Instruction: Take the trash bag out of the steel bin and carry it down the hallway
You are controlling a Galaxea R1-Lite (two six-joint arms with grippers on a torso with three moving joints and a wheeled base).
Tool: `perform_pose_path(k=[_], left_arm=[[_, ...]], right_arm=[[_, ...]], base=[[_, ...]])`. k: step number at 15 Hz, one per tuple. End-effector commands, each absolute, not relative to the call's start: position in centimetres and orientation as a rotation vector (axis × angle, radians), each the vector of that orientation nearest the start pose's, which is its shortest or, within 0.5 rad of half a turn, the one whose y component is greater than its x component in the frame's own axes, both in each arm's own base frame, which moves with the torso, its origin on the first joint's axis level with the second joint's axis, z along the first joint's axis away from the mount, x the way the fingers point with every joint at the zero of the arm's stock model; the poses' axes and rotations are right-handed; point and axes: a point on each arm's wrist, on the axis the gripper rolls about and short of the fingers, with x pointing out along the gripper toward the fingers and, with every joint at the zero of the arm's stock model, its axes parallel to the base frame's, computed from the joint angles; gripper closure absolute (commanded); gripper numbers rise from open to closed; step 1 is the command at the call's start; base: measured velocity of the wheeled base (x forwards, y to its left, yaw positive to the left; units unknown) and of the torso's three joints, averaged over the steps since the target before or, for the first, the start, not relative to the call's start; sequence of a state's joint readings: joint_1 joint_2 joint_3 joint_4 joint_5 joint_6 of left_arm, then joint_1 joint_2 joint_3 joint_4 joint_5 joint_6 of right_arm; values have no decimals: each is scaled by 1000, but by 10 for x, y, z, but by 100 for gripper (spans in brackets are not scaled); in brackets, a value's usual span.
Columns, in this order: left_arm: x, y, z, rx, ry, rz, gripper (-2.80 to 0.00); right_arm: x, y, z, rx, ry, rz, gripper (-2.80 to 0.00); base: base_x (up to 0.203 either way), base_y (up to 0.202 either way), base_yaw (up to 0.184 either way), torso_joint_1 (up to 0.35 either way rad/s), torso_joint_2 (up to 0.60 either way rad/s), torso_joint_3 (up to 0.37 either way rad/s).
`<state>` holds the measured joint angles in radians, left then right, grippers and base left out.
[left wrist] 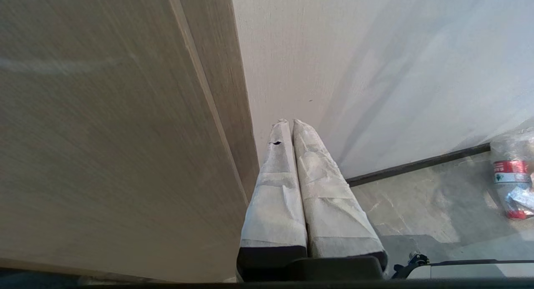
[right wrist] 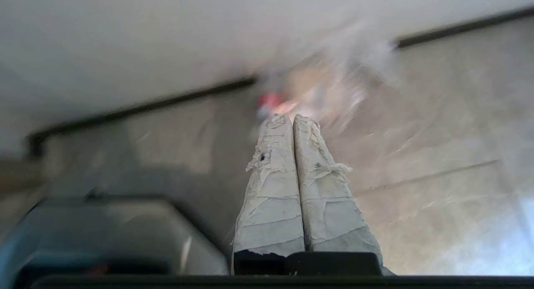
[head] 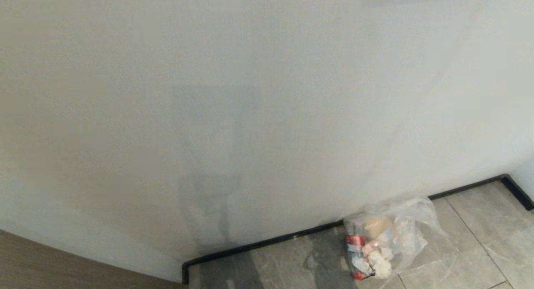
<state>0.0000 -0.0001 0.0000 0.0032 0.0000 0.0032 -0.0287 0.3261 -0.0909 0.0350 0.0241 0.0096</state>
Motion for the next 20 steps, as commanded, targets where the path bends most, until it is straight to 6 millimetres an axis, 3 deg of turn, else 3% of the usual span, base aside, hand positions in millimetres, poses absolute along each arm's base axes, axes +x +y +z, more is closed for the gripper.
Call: perform_pose_path(k=[1,4,20], left_arm=[[-23,0,75,3,3,0,0],[-23,0,75,3,3,0,0],[-23,0,75,-3,5,0,0]], right_arm=[[-11,0,81,-19,123,-7,0],[-22,0,76,-30,-3,-2,0],[-23,0,76,-29,-3,-3,0]], base=[[0,0,0,0,0,0],[0,0,0,0,0,0],[0,0,0,0,0,0]])
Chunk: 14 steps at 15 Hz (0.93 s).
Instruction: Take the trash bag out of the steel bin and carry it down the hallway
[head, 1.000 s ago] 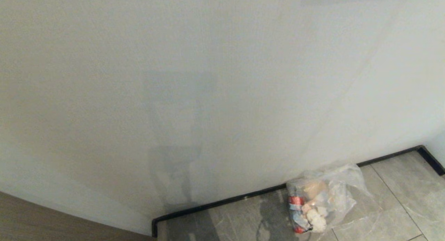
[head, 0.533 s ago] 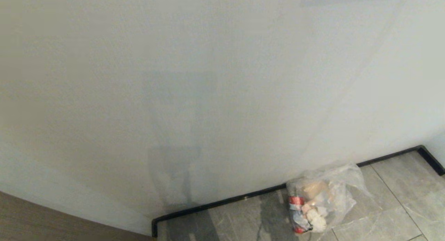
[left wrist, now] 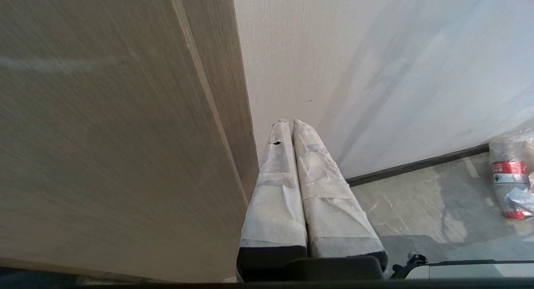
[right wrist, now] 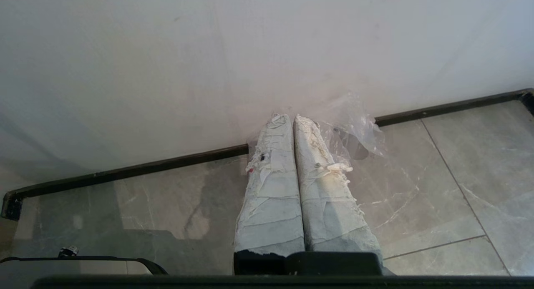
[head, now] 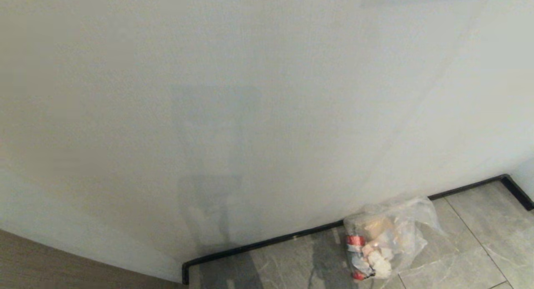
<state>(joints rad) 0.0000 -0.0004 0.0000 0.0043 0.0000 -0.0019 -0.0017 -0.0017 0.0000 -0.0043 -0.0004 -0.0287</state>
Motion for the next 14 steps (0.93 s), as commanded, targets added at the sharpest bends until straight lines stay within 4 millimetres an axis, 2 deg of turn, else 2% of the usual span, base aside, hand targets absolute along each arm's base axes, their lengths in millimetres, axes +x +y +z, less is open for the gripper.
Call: perform_pose_path(k=[1,5,14], left_arm=[[-23,0,75,0,5,0,0],[-23,0,75,-5,5,2,0],[-23,0,75,-6,3,2,0]], right_arm=[[-23,0,76,-29,-3,-2,0],[-23,0,76,-29,-3,-2,0],[-23,0,76,-29,-3,-3,0]], base=[[0,0,0,0,0,0],[0,0,0,1,3,92],[0,0,0,3,1,200]])
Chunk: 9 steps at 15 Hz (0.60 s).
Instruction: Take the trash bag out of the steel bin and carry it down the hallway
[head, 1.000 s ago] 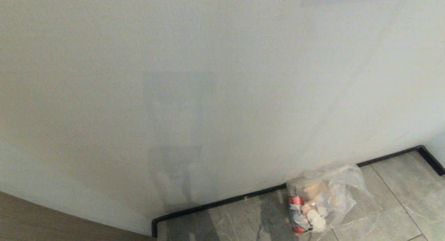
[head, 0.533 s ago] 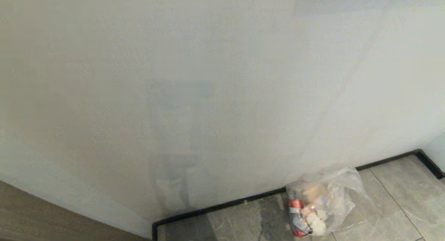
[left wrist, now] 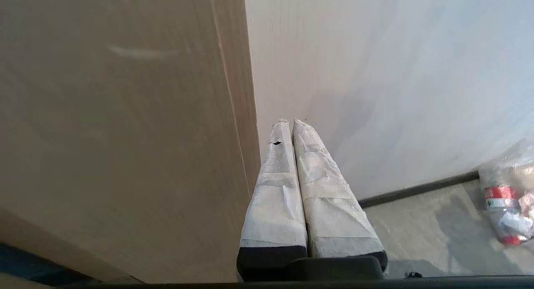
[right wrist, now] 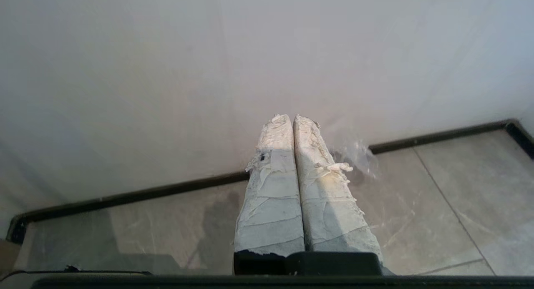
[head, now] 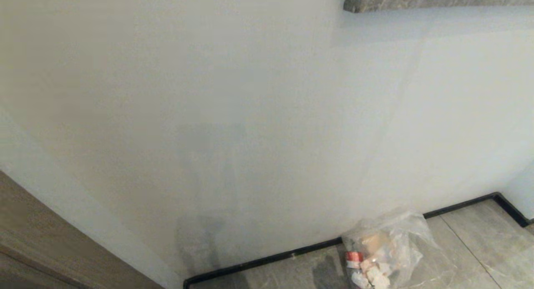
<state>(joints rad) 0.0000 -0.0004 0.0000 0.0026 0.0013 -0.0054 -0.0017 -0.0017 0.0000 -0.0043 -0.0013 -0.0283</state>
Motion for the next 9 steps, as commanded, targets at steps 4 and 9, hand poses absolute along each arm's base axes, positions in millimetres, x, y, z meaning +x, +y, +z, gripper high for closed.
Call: perform_pose_path(k=[4,9], left_arm=[[-23,0,75,-6,3,0,0],[-23,0,75,-5,3,1,0]], right_arm=[[-23,0,76,-29,-3,-2,0],[-23,0,76,-29,-3,-2,0]], base=[[0,0,0,2,3,203],[0,0,0,5,2,201]])
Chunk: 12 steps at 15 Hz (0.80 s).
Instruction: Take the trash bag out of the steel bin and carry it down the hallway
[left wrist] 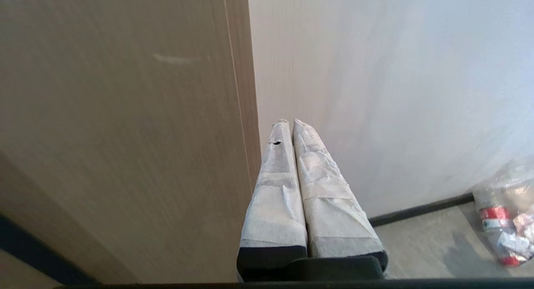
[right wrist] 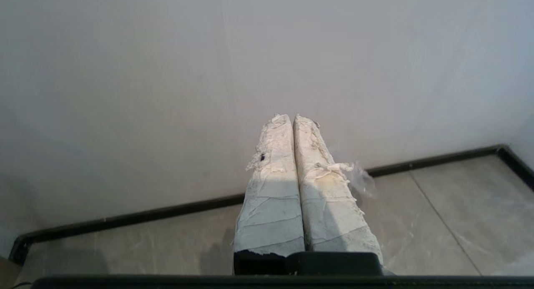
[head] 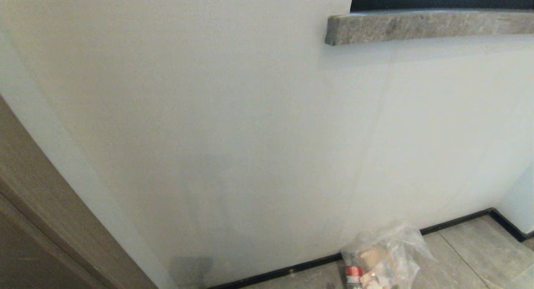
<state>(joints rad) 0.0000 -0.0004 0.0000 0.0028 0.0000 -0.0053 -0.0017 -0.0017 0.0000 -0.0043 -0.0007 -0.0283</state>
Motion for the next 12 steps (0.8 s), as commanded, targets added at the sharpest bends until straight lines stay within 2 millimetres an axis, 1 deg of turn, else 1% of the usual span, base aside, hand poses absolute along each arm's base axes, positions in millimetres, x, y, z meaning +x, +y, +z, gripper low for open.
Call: perform_pose_path(k=[1,4,12], left_arm=[[-23,0,75,-6,3,1,0],[-23,0,75,-3,3,0,0],[-23,0,75,0,3,0,0]], right_arm=[[-23,0,76,-29,-3,-3,0],[-23,0,76,-29,-3,-2,0],[-23,0,76,-29,-3,-3,0]], base=[[0,0,0,6,-2,198],[0,0,0,2,3,111],[0,0,0,0,0,4]])
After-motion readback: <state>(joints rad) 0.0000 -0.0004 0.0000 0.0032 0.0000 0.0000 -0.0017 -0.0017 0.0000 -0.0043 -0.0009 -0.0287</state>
